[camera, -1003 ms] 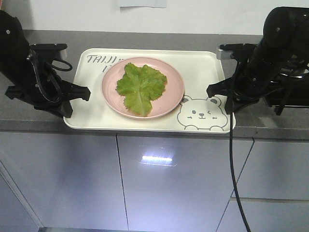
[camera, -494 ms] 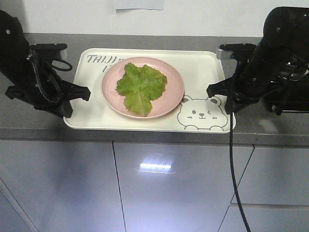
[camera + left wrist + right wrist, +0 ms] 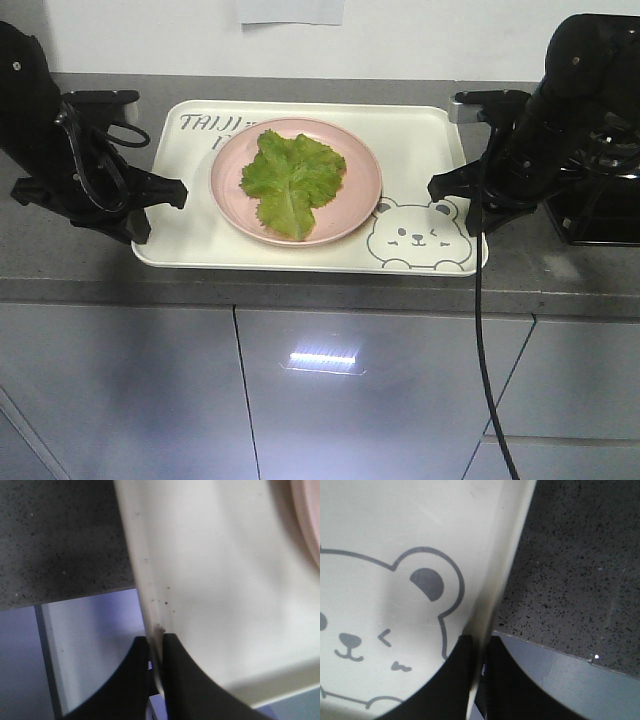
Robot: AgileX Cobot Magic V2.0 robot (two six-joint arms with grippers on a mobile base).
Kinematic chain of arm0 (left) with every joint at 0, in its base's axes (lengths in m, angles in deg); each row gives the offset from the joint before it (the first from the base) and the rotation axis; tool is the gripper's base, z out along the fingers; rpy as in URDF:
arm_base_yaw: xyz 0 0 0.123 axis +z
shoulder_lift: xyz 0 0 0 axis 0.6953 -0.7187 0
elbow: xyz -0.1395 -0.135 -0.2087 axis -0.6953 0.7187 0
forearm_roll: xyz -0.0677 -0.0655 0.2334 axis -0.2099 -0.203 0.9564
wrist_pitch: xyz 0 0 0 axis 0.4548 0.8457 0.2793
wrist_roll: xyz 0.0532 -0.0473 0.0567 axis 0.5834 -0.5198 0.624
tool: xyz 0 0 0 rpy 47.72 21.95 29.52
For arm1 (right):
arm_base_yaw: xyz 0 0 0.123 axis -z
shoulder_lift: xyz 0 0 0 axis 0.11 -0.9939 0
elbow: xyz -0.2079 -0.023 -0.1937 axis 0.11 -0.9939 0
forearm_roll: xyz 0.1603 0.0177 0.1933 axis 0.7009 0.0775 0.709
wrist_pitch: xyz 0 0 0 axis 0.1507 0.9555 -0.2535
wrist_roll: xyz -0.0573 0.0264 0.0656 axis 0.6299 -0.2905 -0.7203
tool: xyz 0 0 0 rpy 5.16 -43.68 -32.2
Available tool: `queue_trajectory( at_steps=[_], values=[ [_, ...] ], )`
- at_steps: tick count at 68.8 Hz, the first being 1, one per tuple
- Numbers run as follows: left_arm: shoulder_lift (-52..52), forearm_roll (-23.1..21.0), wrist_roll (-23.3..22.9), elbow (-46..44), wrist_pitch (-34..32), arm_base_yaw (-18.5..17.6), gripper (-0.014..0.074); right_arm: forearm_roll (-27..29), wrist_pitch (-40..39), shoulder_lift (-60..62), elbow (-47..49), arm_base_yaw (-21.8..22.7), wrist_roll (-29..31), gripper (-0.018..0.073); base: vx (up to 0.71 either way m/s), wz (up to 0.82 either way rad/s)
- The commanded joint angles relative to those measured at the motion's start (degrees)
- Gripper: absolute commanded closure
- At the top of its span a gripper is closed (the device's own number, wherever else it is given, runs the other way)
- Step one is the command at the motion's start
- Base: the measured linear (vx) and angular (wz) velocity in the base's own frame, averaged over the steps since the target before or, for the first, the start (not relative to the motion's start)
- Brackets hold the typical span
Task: Transfer vegetables to tray and serve
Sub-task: 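Carry the tray over the grey counter beside the stove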
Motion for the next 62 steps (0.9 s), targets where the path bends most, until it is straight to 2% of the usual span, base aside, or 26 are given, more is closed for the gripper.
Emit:
queue_trajectory(
  at_steps=[1, 62],
  values=[
    [3.3, -3.6, 1.5, -2.2, -3.3, -0.7, 0.0603, 2.0, -1.9, 3.3, 1.5, -0.4, 2.6, 0.0564, 0.05, 0.01],
    [3.3, -3.6, 1.5, -2.2, -3.3, -0.7, 0.0603, 2.0, -1.9, 3.3, 1.5, -0.4, 2.6, 0.0564, 0.06, 0.01]
  ],
)
